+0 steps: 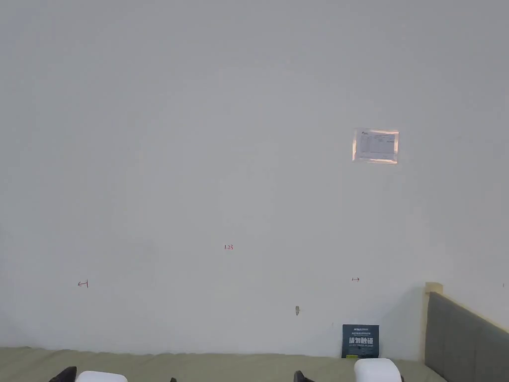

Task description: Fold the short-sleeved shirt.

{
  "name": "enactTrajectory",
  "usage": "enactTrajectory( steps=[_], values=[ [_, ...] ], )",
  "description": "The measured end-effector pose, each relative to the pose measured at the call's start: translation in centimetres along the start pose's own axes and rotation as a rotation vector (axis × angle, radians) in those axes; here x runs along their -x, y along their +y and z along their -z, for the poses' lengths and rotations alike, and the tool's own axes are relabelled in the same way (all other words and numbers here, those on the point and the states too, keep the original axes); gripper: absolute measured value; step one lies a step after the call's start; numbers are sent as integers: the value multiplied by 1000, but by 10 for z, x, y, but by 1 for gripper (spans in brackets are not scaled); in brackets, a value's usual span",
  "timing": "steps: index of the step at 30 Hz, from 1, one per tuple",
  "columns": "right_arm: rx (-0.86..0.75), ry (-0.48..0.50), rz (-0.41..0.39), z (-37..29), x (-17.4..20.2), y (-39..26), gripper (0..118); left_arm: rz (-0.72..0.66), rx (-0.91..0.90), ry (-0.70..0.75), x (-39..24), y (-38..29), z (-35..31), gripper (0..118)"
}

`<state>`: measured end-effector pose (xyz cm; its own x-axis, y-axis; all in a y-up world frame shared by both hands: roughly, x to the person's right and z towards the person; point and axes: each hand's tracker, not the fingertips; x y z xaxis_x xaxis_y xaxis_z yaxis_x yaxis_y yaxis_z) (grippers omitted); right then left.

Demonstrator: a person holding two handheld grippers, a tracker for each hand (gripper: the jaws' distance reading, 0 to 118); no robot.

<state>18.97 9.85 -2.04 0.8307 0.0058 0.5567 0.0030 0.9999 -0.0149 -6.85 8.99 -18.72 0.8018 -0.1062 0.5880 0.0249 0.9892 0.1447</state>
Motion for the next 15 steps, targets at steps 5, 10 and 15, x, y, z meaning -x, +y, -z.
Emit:
enactTrajectory(
  steps=[5,10,15],
  values=[
    [2,-4,-12,0,1,-1,118,5,3,0,-1,-2,0,118],
    [6,-5,-21,0,3,-2,118,10,4,-4,-3,-3,1,118],
    [12,-9,-32,1,4,-3,118,15,2,-4,-4,-3,1,118]
  ],
)
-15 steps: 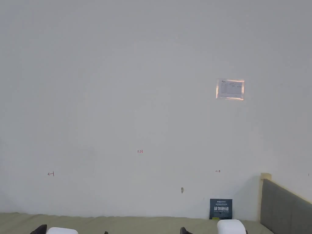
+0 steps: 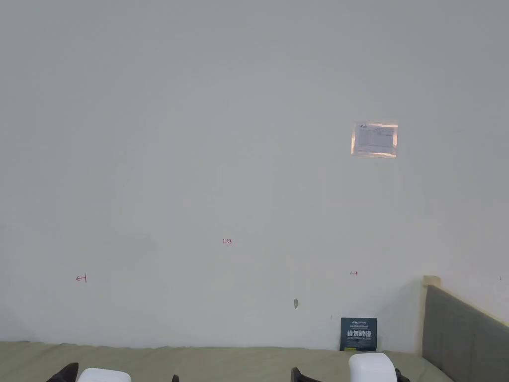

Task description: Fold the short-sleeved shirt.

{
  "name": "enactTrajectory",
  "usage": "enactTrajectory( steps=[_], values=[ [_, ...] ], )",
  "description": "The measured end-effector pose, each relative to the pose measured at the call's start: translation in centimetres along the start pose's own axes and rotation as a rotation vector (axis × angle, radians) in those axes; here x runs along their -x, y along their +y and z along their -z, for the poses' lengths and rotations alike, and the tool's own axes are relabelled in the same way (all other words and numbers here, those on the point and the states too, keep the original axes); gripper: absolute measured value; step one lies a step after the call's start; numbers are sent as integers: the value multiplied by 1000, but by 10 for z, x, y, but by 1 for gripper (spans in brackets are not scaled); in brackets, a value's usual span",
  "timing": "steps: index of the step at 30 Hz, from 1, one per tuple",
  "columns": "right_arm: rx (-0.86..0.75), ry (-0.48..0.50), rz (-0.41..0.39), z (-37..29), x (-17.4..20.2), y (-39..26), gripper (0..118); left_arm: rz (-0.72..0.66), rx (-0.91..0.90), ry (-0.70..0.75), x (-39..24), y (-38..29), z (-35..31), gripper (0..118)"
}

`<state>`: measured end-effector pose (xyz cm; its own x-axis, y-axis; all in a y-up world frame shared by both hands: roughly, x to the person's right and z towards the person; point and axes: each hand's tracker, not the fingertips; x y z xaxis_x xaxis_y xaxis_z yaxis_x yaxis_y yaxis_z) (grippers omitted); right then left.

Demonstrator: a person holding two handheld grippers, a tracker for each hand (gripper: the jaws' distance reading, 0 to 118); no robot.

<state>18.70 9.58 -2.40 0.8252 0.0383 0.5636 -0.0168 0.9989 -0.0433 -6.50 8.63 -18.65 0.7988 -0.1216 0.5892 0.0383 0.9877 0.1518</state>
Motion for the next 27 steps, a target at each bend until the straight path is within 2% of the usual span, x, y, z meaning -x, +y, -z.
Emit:
enactTrajectory(
  steps=[13,14,15,16,17,18,20,21,22,27],
  values=[
    [15,-3,1,-1,-1,-3,118,-11,14,-20,-3,-3,2,118],
    [16,-8,-6,-1,-1,-3,118,-13,15,-22,-3,-3,2,117],
    [19,-7,-10,-1,-1,-3,117,-17,14,-31,-3,-3,2,112],
    [19,1,-11,-2,-1,-3,112,-16,14,-34,-4,-3,2,103],
    [17,4,-11,-2,-1,-4,101,-14,11,-31,-5,-3,2,89],
    [14,1,-14,-3,-1,-4,74,-10,10,-27,-6,-3,2,66],
    [12,-38,-30,-3,0,-4,26,-13,21,-31,-7,-3,3,35],
    [16,-46,-31,-2,0,-4,7,-17,24,-31,-7,-3,4,8],
    [20,-62,-30,-3,-1,-5,1,-18,31,-29,-7,-3,4,0],
    [37,-52,-22,-4,-4,-5,1,-29,38,-36,-8,-3,6,0]
  ],
)
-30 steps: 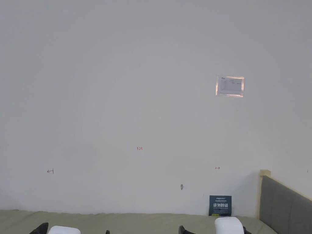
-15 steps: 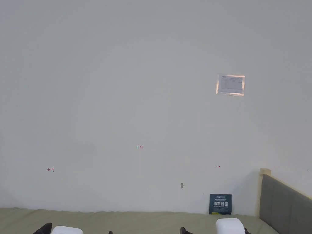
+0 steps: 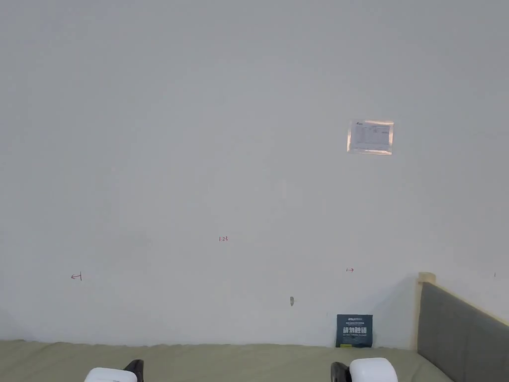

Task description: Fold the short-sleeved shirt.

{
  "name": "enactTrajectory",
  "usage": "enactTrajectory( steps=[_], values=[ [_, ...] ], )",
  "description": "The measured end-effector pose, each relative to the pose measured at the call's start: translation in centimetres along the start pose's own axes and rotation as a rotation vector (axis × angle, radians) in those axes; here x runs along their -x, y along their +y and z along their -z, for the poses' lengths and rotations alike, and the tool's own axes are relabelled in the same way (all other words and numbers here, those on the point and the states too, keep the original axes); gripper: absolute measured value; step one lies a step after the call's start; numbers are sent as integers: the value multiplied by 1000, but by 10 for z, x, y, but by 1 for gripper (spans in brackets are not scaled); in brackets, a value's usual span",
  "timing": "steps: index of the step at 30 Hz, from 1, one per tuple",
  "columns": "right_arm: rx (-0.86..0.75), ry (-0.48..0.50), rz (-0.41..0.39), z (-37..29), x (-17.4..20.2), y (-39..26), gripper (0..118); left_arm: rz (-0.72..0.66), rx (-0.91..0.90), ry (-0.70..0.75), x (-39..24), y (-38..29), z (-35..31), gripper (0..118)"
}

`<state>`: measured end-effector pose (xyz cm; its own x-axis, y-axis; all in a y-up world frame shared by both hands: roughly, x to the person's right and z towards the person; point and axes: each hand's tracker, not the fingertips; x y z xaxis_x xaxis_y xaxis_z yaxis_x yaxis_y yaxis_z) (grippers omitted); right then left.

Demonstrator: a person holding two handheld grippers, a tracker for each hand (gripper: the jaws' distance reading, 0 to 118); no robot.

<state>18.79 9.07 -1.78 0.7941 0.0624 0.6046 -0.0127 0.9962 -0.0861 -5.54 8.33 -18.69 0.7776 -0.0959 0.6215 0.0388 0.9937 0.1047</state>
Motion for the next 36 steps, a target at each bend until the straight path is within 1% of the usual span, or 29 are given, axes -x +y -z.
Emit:
enactTrajectory(
  steps=[2,9,10,12,14,17,20,22,24,26,27,29,30,31,32,35,36],
  values=[
    [6,15,8,0,-2,-1,1,2,3,-2,0,0,1,0],
    [2,24,-2,-1,1,0,0,-1,0,-10,-1,-2,2,0],
    [1,35,-8,0,0,-1,0,-3,-2,-13,0,-3,2,0],
    [30,76,-45,3,7,-1,0,-5,0,-14,3,-3,1,0],
    [33,91,-79,7,20,-5,0,-3,-2,27,9,-4,-4,0],
    [41,153,-81,14,48,-10,0,-25,8,77,32,-8,-14,0],
    [68,284,-83,21,86,-15,0,-21,40,133,63,-14,-30,0],
    [66,329,-95,22,114,-18,0,-6,75,202,85,-19,-44,0],
    [101,445,-82,24,140,-20,0,-4,97,255,106,-25,-59,0],
    [99,461,-91,22,166,-28,0,8,124,275,126,-32,-73,0],
    [105,483,-94,23,176,-31,0,10,145,300,135,-35,-77,0],
    [117,491,-88,25,192,-39,0,-6,206,334,154,-42,-79,0],
    [149,546,-74,27,198,-44,0,-20,232,352,164,-47,-77,0],
    [166,567,-66,30,203,-48,0,-40,265,361,176,-52,-71,2],
    [177,566,-74,34,208,-53,0,-56,293,375,187,-58,-63,6],
    [219,579,-95,50,221,-66,0,-137,422,334,224,-86,-26,6],
    [229,581,-100,56,224,-71,0,-128,494,319,232,-97,-10,6]
  ],
)
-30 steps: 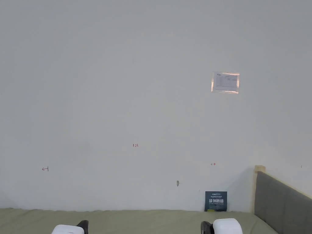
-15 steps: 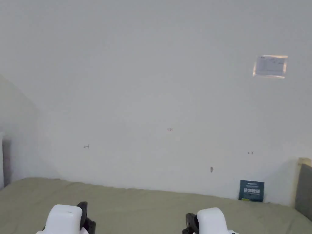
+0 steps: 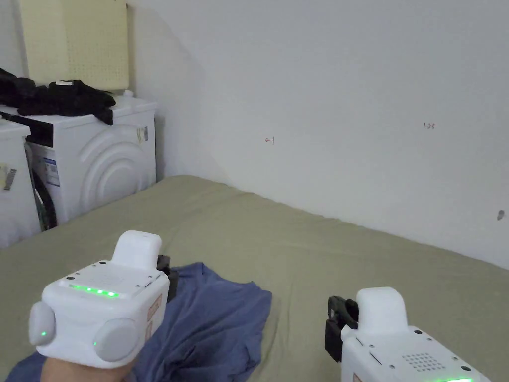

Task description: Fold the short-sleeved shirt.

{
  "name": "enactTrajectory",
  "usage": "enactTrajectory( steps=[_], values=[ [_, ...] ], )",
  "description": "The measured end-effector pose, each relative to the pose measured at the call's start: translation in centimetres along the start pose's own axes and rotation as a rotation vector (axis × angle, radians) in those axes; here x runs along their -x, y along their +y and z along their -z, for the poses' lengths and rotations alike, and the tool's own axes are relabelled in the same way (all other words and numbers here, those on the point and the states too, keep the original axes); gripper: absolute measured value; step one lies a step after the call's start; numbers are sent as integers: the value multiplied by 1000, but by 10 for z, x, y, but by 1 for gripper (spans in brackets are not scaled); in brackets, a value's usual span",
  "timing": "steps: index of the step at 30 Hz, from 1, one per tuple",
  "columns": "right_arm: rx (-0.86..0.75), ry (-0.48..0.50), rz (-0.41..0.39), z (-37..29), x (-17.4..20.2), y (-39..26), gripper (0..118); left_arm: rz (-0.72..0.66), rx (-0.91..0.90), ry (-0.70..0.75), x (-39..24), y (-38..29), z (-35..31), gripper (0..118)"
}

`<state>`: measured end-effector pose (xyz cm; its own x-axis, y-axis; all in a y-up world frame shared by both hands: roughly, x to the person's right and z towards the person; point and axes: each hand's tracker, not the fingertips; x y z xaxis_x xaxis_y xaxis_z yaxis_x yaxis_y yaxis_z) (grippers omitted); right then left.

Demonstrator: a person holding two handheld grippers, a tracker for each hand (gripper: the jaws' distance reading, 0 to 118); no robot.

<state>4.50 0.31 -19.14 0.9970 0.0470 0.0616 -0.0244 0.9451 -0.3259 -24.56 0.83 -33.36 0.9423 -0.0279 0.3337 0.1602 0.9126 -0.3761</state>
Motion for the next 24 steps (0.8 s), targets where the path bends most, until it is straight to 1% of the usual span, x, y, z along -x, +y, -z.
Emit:
enactTrajectory(
  steps=[2,3,4,6,8,11,12,13,14,15,16,17,20,22,23,24],
  values=[
    [22,-18,-11,19,0,-8,0,37,165,-23,8,-11,56,6],
    [38,-14,-12,28,-2,-12,0,33,239,-51,12,-18,81,5],
    [59,-11,-9,38,-5,-17,0,-24,325,-105,18,-28,113,4],
    [93,-20,-2,57,-8,-25,0,-46,497,-189,23,-46,161,1],
    [124,-31,13,73,-14,-34,0,12,537,-177,13,-64,183,1],
    [158,-43,20,90,-19,-44,0,54,561,-238,1,-77,208,3],
    [165,-45,20,94,-20,-47,0,64,564,-260,2,-77,216,26],
    [175,-46,22,99,-22,-49,0,70,577,-258,-1,-79,223,71],
    [184,-49,23,102,-23,-51,0,85,617,-262,-5,-84,233,107],
    [188,-53,23,105,-24,-52,0,102,652,-263,-10,-91,241,115],
    [193,-55,24,107,-25,-54,0,110,614,-275,-10,-93,244,113],
    [199,-56,27,108,-26,-55,0,118,617,-262,-15,-97,252,113],
    [214,-55,29,111,-29,-60,0,127,681,-219,-22,-114,282,113],
    [223,-66,24,111,-31,-63,0,139,736,-148,-27,-129,299,112],
    [228,-66,26,111,-32,-63,0,135,748,-120,-26,-134,303,112],
    [231,-67,26,110,-33,-64,0,74,696,-150,-23,-135,300,112]
  ],
)
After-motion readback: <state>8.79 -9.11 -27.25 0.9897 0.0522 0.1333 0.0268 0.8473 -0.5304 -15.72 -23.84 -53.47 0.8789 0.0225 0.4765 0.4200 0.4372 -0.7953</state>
